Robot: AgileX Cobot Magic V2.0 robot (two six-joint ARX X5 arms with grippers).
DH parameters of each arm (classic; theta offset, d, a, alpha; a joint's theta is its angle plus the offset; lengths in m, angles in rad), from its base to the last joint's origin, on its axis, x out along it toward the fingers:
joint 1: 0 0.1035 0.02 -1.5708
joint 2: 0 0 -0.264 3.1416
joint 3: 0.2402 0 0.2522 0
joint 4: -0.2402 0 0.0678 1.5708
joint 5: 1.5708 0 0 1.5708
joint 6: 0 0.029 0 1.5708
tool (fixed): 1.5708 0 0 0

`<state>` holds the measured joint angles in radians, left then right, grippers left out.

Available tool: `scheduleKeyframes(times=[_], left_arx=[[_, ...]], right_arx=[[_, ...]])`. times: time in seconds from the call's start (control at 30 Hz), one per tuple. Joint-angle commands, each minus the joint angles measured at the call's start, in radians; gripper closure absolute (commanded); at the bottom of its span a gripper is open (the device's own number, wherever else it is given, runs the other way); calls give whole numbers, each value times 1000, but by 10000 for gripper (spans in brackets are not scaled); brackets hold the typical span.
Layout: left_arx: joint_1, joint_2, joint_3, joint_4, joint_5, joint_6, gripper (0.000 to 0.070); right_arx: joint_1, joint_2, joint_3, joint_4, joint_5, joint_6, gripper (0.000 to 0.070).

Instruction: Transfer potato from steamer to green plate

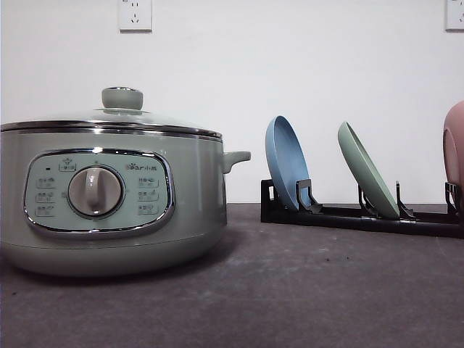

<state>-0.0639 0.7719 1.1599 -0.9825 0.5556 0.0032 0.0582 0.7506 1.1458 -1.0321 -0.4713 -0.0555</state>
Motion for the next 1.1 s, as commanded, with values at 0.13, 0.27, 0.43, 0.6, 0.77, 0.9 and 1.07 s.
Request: scheduleKeyframes(times=[0.13,0.27,0.43,0.6,0.77,0.9,1.07], left_arx=[[-2,5,20,3,5,11,66],[-2,5,20,3,5,11,7],[-2,5,20,3,5,11,12],[-2,5,20,11,5,11,13],[-2,5,20,13,5,11,13],[-2,5,20,13,5,11,13],[-2,5,20,13,5,11,13]], right_arx=[[2,6,21,8,1,3,162],[2,6,21,8,1,4,161],[2,6,21,12,0,7,161],[2,21,22,66,0,81,161],[2,94,48,117,0,131,161],[2,188,107,143,0,139,161],[2,349,236,168,1,152,161]])
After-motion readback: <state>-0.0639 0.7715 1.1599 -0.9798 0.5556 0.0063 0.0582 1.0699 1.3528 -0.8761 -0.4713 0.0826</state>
